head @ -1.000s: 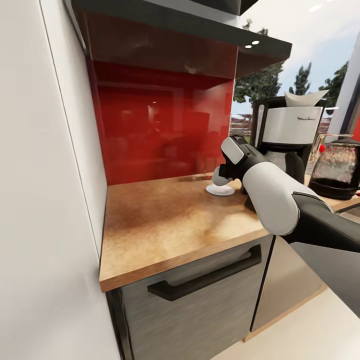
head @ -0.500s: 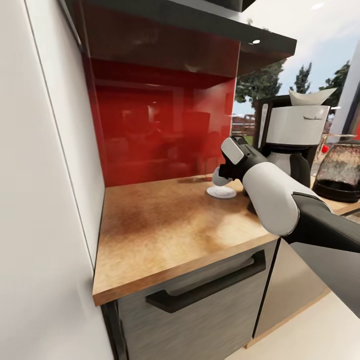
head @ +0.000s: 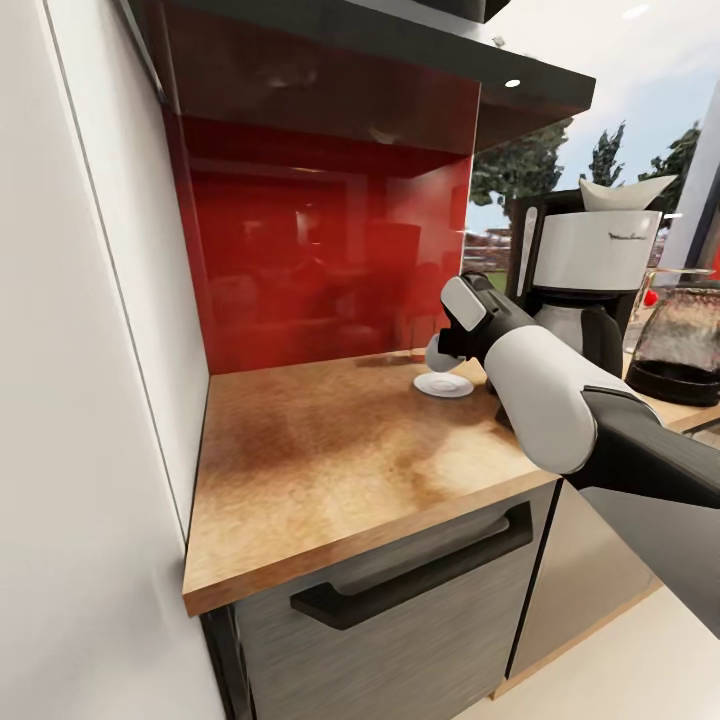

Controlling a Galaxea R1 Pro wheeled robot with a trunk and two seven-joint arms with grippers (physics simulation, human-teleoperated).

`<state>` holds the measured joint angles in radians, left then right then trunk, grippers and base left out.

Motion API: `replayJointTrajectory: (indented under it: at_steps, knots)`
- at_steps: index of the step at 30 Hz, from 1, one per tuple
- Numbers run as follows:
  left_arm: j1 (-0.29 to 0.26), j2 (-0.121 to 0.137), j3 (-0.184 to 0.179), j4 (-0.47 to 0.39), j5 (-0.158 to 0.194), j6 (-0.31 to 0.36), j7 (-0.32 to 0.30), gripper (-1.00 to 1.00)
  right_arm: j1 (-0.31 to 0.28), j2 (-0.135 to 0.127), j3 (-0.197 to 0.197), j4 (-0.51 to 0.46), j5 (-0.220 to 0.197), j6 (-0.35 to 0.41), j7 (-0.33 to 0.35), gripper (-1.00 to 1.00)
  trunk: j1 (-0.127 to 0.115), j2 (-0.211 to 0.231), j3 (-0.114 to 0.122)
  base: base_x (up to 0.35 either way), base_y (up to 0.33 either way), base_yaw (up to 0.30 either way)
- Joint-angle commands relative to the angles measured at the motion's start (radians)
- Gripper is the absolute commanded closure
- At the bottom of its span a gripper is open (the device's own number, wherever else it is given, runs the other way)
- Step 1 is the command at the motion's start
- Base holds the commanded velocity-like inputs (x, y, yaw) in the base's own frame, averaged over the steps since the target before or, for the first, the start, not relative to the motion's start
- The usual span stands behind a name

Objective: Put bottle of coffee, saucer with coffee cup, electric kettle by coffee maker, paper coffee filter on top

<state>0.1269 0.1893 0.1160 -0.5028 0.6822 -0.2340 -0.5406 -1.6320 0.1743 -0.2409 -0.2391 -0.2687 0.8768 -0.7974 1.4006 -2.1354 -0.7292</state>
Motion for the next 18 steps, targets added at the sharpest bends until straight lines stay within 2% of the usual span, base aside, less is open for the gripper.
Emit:
replayJointTrajectory:
  at_steps: [1, 8, 18]
  knots:
    - [0.000, 0.000, 0.000, 0.000, 0.008, 0.002, -0.006, -1.00, 0.000, 0.000, 0.001, -0.002, -0.011, 0.001, -0.008, 1.00, 0.000, 0.000, -0.001, 0.000, 0.000, 0.000]
    - [0.000, 0.000, 0.000, 0.000, 0.008, 0.002, -0.006, -1.00, 0.000, 0.000, 0.001, -0.002, -0.011, 0.001, -0.008, 1.00, 0.000, 0.000, -0.001, 0.000, 0.000, 0.000]
    - [0.000, -0.006, 0.001, 0.000, 0.008, 0.002, -0.006, -1.00, -0.004, 0.000, 0.060, 0.005, -0.009, 0.011, -0.018, 1.00, 0.000, 0.000, -0.001, 0.000, 0.000, 0.000]
